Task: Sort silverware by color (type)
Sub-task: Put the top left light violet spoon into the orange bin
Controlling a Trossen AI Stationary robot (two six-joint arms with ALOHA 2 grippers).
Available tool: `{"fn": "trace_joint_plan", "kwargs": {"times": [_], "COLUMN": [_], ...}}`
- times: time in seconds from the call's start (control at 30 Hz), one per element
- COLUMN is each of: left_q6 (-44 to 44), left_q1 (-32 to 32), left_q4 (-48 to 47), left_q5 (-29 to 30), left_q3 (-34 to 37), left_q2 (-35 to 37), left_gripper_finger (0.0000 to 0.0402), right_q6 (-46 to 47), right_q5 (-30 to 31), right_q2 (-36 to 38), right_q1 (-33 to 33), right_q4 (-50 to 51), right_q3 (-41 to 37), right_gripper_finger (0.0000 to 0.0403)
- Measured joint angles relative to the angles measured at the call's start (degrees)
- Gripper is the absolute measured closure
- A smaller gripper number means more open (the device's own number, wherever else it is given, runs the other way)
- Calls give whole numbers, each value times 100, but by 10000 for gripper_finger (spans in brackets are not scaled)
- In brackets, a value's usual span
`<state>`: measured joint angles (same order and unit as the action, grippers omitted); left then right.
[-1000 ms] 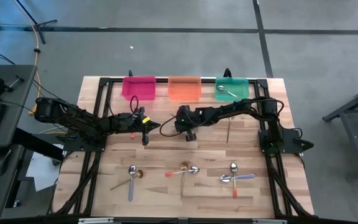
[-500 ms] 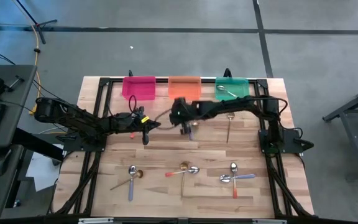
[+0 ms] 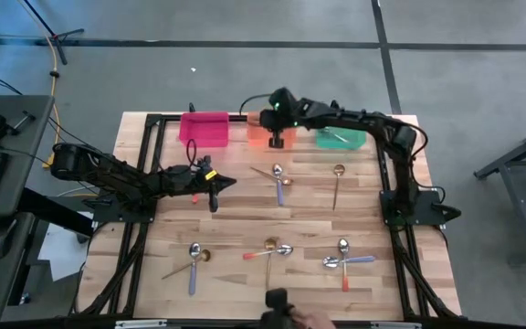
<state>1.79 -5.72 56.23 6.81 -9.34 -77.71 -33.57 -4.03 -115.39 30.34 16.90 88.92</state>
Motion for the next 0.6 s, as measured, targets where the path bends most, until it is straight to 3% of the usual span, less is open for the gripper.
{"fn": "trace_joint_plan", "kwargs": {"times": [0.13, 0.6], "left_q6": [-36, 102], "left_q1": [-43, -153], "left_q4": [42, 68], "left_q5": [0, 0], "left_q3": [0, -9], "left_q2": [0, 0], "left_gripper_finger": [402, 402], "right_q6": [64, 315], "right_q5": [-554, -944], "right_q2": [-88, -1102], "right_q1": [191, 548], "right_q4": [-275, 156], "right_q3": [17, 670], "right_gripper_finger": [400, 398]}}
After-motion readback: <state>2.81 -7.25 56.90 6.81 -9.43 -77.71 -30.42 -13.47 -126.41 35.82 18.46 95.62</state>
